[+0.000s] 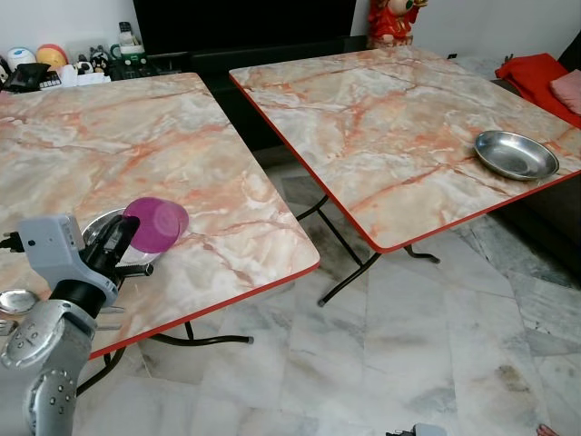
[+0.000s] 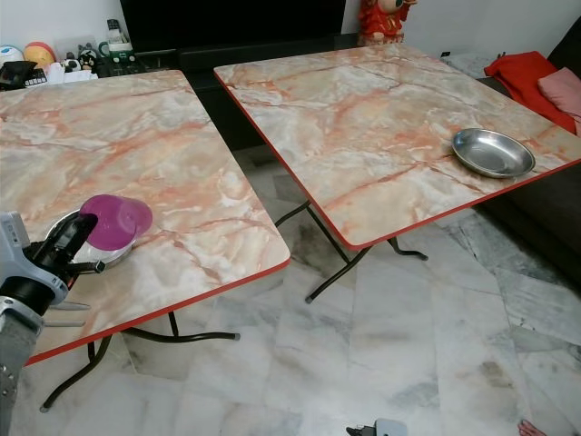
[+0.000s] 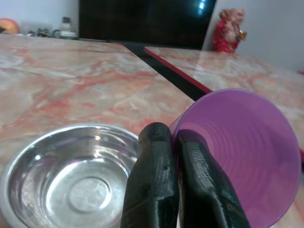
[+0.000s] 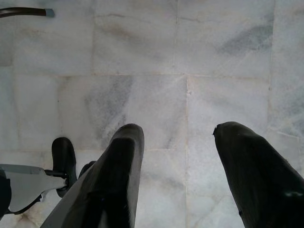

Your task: Setting the table

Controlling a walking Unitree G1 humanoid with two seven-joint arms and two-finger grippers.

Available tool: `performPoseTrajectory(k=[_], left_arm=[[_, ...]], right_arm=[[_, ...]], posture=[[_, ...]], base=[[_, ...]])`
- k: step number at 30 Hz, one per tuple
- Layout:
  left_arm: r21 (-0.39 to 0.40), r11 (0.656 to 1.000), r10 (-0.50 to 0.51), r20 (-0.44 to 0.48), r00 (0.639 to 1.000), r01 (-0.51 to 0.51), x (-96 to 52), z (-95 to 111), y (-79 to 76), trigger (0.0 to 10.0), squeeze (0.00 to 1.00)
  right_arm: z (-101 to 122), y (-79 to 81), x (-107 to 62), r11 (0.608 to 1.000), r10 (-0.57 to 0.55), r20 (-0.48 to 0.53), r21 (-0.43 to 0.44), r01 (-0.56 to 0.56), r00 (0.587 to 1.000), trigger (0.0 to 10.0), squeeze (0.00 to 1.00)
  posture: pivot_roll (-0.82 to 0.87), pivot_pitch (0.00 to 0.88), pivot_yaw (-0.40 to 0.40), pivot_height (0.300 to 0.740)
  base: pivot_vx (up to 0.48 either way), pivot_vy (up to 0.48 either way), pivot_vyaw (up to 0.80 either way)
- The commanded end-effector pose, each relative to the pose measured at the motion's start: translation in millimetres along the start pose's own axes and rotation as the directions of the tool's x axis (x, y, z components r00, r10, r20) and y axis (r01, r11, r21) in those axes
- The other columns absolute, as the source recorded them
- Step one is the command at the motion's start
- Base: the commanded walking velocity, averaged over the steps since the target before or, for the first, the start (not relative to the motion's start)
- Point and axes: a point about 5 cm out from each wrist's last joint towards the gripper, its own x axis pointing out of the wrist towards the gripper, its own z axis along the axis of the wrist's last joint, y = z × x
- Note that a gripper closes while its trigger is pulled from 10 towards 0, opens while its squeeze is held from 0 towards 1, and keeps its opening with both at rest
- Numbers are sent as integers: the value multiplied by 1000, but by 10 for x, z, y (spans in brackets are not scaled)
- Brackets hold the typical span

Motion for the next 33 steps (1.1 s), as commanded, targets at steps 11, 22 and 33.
performPoseTrajectory(k=[11, 22, 33], left_arm=[[257, 958, -155, 91, 984, 128, 32, -99, -267, 10000, 0], [405, 895, -238, 79, 968, 187, -59, -271, -373, 10000, 0], [417, 894, -230, 112, 967, 164, -25, -271, -372, 10000, 0]], right_arm=[[-36, -49, -11, 1000, -14, -11, 3, 14, 1000, 10000, 0], [-31, -58, -12, 1000, -17, -7, 1, 17, 1000, 10000, 0], [-23, -53, -11, 1000, -17, 0, 4, 17, 1000, 10000, 0]], posture=[[161, 143, -96, 740], [162, 141, -101, 740], [158, 133, -98, 740]], base=[[0, 0, 0], [0, 0, 0], [0, 0, 0]])
